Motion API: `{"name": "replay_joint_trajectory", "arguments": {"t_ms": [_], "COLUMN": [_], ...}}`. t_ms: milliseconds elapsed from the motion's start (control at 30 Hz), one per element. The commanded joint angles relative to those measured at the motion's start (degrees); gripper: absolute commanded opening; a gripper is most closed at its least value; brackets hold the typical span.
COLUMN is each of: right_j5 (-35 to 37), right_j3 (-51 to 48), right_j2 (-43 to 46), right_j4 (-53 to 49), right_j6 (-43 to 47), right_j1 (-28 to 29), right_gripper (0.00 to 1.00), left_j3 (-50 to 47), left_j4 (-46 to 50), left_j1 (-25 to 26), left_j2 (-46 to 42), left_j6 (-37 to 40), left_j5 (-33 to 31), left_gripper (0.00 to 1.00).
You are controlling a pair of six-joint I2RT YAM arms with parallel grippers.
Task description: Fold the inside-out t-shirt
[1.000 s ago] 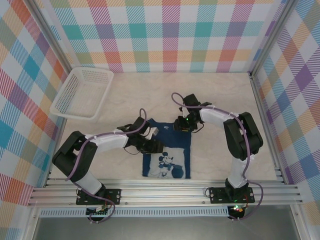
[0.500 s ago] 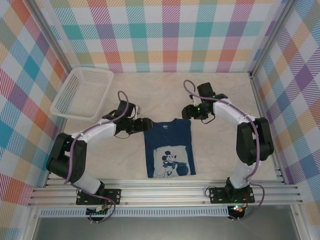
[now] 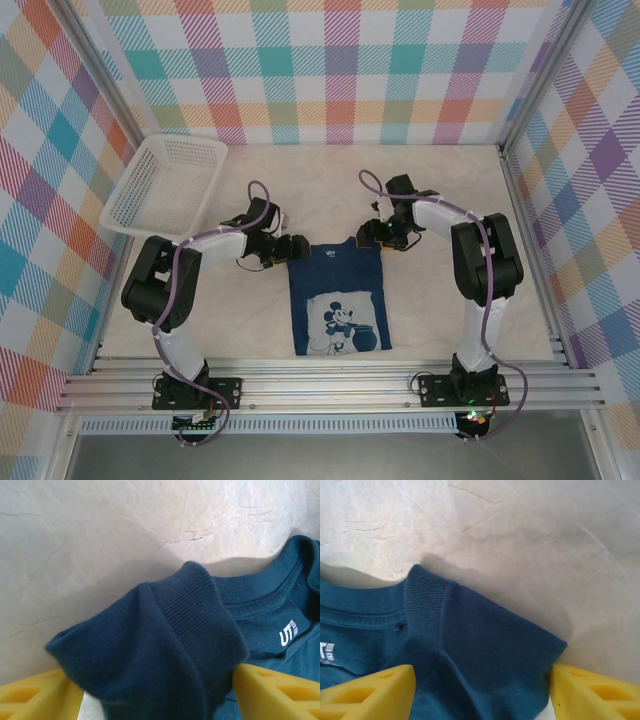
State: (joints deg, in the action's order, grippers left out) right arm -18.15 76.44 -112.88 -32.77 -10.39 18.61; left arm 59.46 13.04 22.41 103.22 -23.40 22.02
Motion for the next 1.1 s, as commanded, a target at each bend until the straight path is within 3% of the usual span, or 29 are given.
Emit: {"name": "replay_joint_trajectory", "arguments": {"t_ms": [0,467,833,1067], "right_j5": [-4.92,-9.24,-13.27,-14.23], "right_j3": [-1.86,-5.86,-7.20,-6.31], "right_j2": [-0.59,-0.94,0.20,-0.77], "right_j4": [1.69,6.52,10.83,13.06], "right_j6": [-1.17,-4.18,-6.79,-8.06], "right_j1": [1.20,2.13,2.75,2.66], "right_gripper": [0.67,0.58,0.44,0.27], "left_j3": [0.34,-1.57,-1.61,-1.54], "left_j4": [-2.64,-7.42,-9.51,-11.06], "left_j1": [0.94,1.14,1.05,0.23], "left_j2": [1.23,3.46,4.62,4.83], "left_j6": [1.13,2.61,3.36,3.21], "left_j5": [4.19,5.84,6.98,7.26], "left_gripper": [0.74,0.56,0.26,0.06]}}
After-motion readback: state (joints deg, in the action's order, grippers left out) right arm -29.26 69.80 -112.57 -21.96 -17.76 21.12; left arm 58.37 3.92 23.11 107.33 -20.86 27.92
